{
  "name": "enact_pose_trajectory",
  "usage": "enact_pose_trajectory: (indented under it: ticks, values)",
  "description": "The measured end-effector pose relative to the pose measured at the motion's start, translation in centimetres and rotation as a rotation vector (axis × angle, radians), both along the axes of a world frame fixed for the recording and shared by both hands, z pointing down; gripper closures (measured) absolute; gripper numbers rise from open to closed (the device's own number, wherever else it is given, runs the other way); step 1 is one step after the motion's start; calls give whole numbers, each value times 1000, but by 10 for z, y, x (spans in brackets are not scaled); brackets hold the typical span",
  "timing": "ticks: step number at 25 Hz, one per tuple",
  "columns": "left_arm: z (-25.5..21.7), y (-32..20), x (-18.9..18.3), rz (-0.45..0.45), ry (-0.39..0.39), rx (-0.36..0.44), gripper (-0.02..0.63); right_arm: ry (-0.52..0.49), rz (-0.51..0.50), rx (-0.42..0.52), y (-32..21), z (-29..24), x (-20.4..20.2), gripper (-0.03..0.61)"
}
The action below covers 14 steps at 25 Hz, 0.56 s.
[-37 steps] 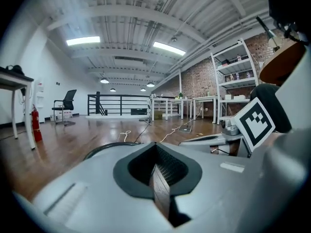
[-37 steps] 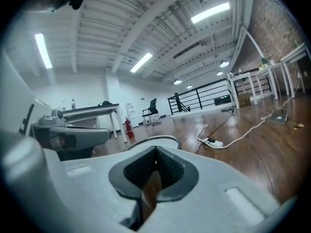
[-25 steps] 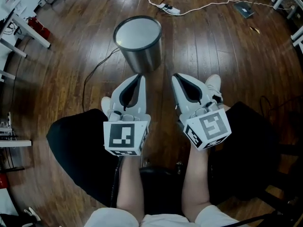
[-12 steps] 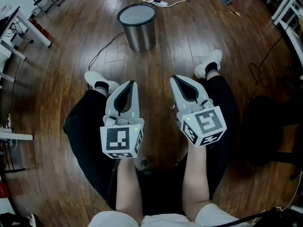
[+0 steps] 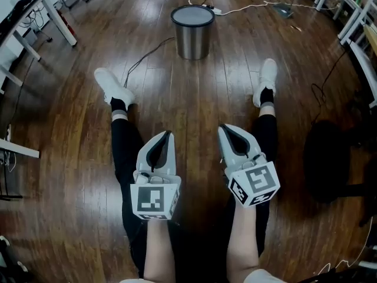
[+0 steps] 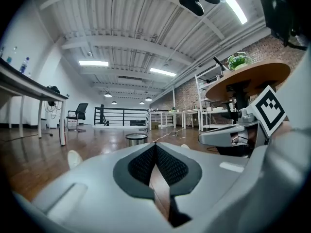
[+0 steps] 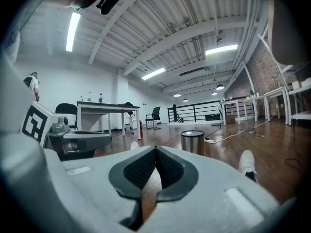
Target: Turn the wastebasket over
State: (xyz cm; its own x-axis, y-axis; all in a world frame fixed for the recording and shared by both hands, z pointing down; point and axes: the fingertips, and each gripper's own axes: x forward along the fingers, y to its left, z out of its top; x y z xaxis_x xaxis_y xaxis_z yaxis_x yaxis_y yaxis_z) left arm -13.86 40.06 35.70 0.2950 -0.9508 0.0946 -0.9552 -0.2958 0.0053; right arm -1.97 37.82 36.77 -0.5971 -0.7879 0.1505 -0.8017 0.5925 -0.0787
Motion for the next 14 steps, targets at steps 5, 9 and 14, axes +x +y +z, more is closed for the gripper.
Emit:
enact_pose_trajectory:
  ticks: [5, 9, 14]
  values:
    - [-4, 22, -20, -24, 26, 24, 598, 44, -36, 21, 27, -5, -21, 589]
    - [-29, 28, -19, -14, 37, 67, 598, 69, -30, 79, 34, -37, -19, 589]
    - [-66, 50, -9, 0, 48, 77, 597, 76, -30, 102, 60, -73, -12, 589]
